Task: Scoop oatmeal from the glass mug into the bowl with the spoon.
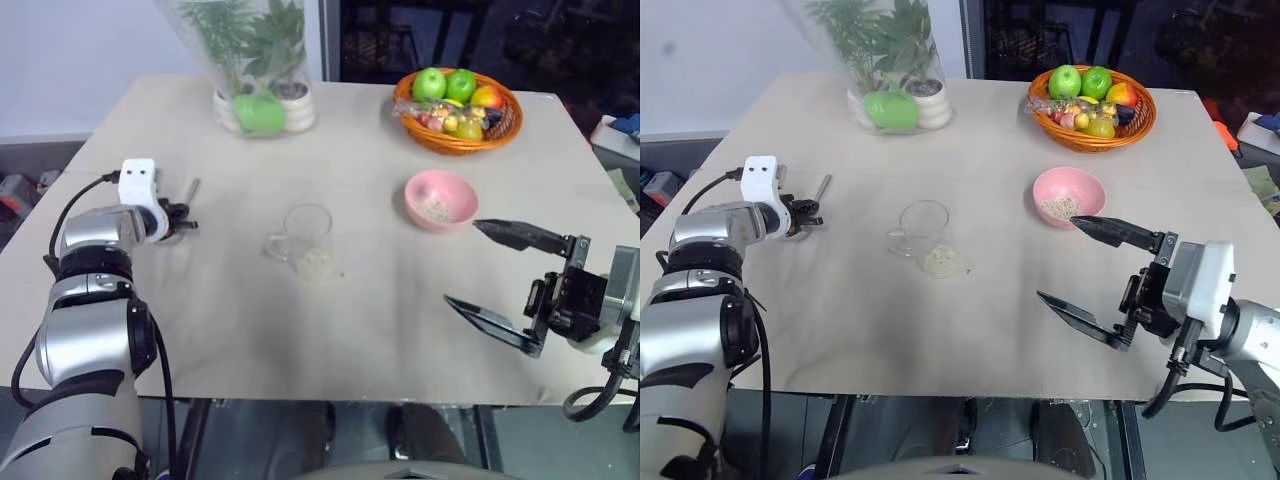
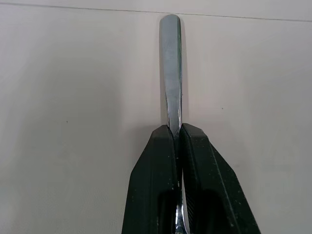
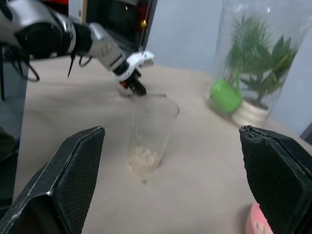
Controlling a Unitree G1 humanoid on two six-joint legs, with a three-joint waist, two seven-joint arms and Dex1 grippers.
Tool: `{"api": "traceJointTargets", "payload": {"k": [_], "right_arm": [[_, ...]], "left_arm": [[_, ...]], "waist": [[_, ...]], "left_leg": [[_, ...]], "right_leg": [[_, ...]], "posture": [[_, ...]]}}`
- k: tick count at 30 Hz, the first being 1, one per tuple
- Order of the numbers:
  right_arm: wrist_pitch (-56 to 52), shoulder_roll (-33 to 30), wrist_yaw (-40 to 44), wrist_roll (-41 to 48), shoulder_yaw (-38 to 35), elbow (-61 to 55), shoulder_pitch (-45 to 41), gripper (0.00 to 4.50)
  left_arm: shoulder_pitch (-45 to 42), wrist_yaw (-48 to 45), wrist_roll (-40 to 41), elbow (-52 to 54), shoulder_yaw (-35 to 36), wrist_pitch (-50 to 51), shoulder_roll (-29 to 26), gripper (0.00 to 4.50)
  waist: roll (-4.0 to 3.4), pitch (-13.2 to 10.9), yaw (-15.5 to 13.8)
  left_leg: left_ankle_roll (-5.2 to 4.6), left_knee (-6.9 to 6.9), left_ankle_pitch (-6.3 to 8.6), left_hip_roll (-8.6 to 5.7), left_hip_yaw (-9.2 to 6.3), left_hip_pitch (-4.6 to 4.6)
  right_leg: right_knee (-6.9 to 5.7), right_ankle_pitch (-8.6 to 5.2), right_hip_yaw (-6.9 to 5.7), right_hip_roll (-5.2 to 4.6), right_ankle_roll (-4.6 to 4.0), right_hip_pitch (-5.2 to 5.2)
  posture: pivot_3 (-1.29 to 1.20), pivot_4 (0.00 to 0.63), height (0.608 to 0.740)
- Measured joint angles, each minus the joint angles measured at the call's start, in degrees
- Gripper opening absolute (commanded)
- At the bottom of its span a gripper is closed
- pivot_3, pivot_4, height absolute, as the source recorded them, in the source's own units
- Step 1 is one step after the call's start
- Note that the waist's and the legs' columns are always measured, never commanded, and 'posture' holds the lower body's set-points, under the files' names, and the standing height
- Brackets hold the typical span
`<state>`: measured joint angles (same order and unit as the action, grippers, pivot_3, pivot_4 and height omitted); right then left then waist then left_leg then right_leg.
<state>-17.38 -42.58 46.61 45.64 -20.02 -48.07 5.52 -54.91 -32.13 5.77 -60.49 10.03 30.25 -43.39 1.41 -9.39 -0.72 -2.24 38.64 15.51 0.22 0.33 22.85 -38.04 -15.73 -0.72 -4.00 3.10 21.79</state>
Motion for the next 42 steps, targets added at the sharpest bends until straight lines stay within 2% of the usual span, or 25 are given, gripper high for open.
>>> {"api": "traceJointTargets", "payload": {"k": [9,12,14,16,19,22,23,26,29,31,36,41,42], "right_arm": [[-1.53,0.47,-1.60,3.29,3.83,1.58,-4.70,4.50],[-3.95,0.09,-3.33,4.78,4.29,2.12,-5.53,4.50],[-9.31,-1.66,-6.94,7.16,5.67,4.22,-8.25,4.50],[-14.22,-2.06,-11.83,6.44,7.46,8.25,-11.55,4.50],[-18.42,-0.31,-19.20,2.04,11.30,12.91,-18.46,4.50],[-25.44,4.42,-25.95,3.89,14.89,16.38,-32.88,4.50],[-26.83,5.10,-26.87,4.92,15.30,16.80,-35.57,4.50],[-34.09,12.42,-32.09,12.48,15.68,23.14,-47.65,4.50],[-37.89,23.46,-39.44,16.30,15.73,33.67,-59.68,4.50],[-38.68,26.83,-41.24,17.19,15.76,36.64,-62.01,4.50],[-40.97,34.19,-44.47,19.41,15.54,42.67,-64.65,4.50],[-41.97,33.53,-43.54,19.87,14.55,43.00,-66.21,4.50],[-42.22,33.52,-43.33,19.86,14.52,43.08,-66.22,4.24]], "left_arm": [[8.82,-3.66,3.76,14.33,2.00,3.00,0.48,0.04],[11.83,-3.96,5.25,19.61,3.24,3.33,0.71,0.04],[15.57,-4.15,6.20,26.57,4.27,1.45,1.00,0.04],[17.43,-3.27,8.27,34.30,6.09,0.38,2.67,0.04],[22.01,-4.44,9.45,46.22,8.12,-9.90,3.16,0.04],[22.22,-8.12,9.65,55.57,5.86,-19.97,4.17,0.04],[21.52,-8.87,9.67,56.44,4.87,-21.51,4.43,0.04],[19.86,-11.88,9.43,57.09,2.46,-28.32,4.92,0.04],[15.81,-15.02,9.06,56.00,-0.46,-35.83,6.28,0.04],[14.85,-16.03,8.84,55.62,-1.44,-39.02,6.61,0.04],[14.34,-19.70,7.91,53.84,-4.14,-47.60,7.52,0.04],[14.13,-22.35,7.95,51.10,-4.43,-50.70,7.19,0.04],[14.13,-22.57,7.95,50.67,-4.43,-50.89,7.19,0.01]], "waist": [[0.00,0.00,-0.09],[0.01,-0.01,-0.03],[0.04,0.00,0.22],[0.14,0.00,0.01],[0.12,-0.01,0.04],[-0.01,-0.07,0.10],[-0.01,-0.06,0.03],[-0.02,-0.06,0.16],[-0.04,-0.02,0.45],[-0.05,0.00,0.48],[-0.05,-0.01,1.57],[-0.06,-0.01,1.96],[-0.06,-0.01,1.96]], "left_leg": [[0.01,0.00,0.00,0.02,-0.02,0.04],[0.01,0.00,-0.01,0.03,-0.02,0.04],[0.05,0.01,-0.03,0.09,0.01,0.03],[0.08,0.02,-0.04,0.10,-0.08,0.04],[0.12,-0.06,-0.05,0.10,-0.06,0.07],[0.17,-0.08,-0.09,0.07,0.03,0.17],[0.19,-0.12,-0.10,0.07,0.02,0.18],[0.19,-0.18,-0.11,0.07,0.08,0.18],[0.17,-0.10,-0.12,0.04,0.20,0.69],[0.17,0.05,-0.12,0.02,0.23,1.03],[0.05,0.09,-0.06,-0.05,0.56,1.19],[0.07,0.24,-0.07,0.05,0.61,1.13],[0.07,0.27,-0.07,0.05,0.63,1.11]], "right_leg": [[0.01,0.00,0.00,-0.05,-0.01,0.01],[0.02,0.01,0.02,-0.06,-0.01,0.02],[0.02,0.02,0.13,-0.29,-0.03,0.02],[0.01,0.02,0.15,-0.36,-0.05,0.03],[0.06,0.02,0.18,-0.40,-0.07,0.10],[0.02,0.03,0.26,-0.43,-0.08,0.30],[0.03,0.03,0.24,-0.41,-0.08,0.31],[0.03,0.03,0.24,-0.32,-0.08,0.35],[-0.11,0.03,0.18,-0.03,-0.07,0.94],[-0.45,0.03,0.17,-0.01,-0.06,1.24],[-0.52,0.03,0.14,-0.08,-0.05,1.49],[-0.77,0.02,0.19,0.00,-0.04,1.57],[-0.76,0.02,0.21,0.00,-0.04,1.59]], "posture": [[0.00,0.150,0.740],[0.00,0.150,0.740],[0.00,0.150,0.740],[0.00,0.150,0.740],[0.00,0.150,0.740],[0.00,0.150,0.740],[0.00,0.150,0.740],[0.00,0.150,0.740],[0.00,0.150,0.740],[0.00,0.150,0.740],[0.00,0.150,0.740],[0.00,0.150,0.740],[0.00,0.150,0.740]]}}
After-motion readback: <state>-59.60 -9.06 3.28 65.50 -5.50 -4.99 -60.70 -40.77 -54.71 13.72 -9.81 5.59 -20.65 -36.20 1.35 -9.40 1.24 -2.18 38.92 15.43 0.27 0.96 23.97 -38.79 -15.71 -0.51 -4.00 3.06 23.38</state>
